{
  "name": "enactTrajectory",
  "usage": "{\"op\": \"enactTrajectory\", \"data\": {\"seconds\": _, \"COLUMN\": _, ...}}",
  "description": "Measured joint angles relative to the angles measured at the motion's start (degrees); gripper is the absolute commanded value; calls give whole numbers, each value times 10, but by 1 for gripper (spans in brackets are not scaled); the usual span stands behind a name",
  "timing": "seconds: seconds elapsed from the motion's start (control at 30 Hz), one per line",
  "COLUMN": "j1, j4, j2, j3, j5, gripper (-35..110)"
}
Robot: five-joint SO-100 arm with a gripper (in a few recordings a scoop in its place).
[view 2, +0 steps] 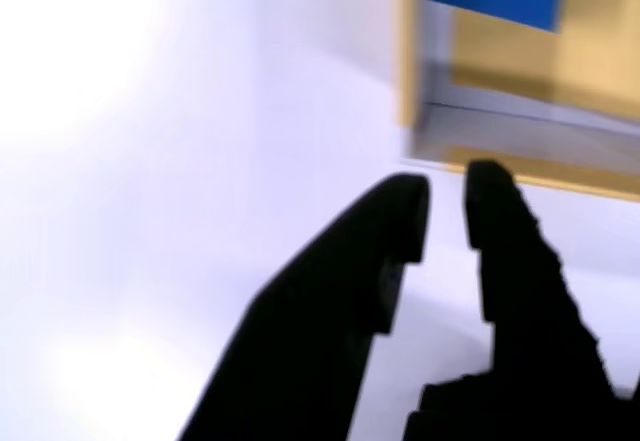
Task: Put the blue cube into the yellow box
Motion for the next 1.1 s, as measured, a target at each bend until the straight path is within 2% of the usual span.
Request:
{"op": "enactTrajectory", "data": {"seconds": 0.2, "j1": -192, "j4": -1, "j2": 4, "j3": -18, "j5": 21, "gripper": 0}}
{"op": "enactTrajectory", "data": {"seconds": 0.37, "j1": -392, "j4": -54, "j2": 45, "j3": 2, "j5": 37, "gripper": 0}}
{"op": "enactTrajectory", "data": {"seconds": 0.63, "j1": -635, "j4": -156, "j2": 197, "j3": 226, "j5": 30, "gripper": 0}}
{"op": "enactTrajectory", "data": {"seconds": 0.93, "j1": -767, "j4": -159, "j2": 305, "j3": 411, "j5": 30, "gripper": 0}}
{"op": "enactTrajectory", "data": {"seconds": 1.1, "j1": -792, "j4": -165, "j2": 368, "j3": 526, "j5": 19, "gripper": 0}}
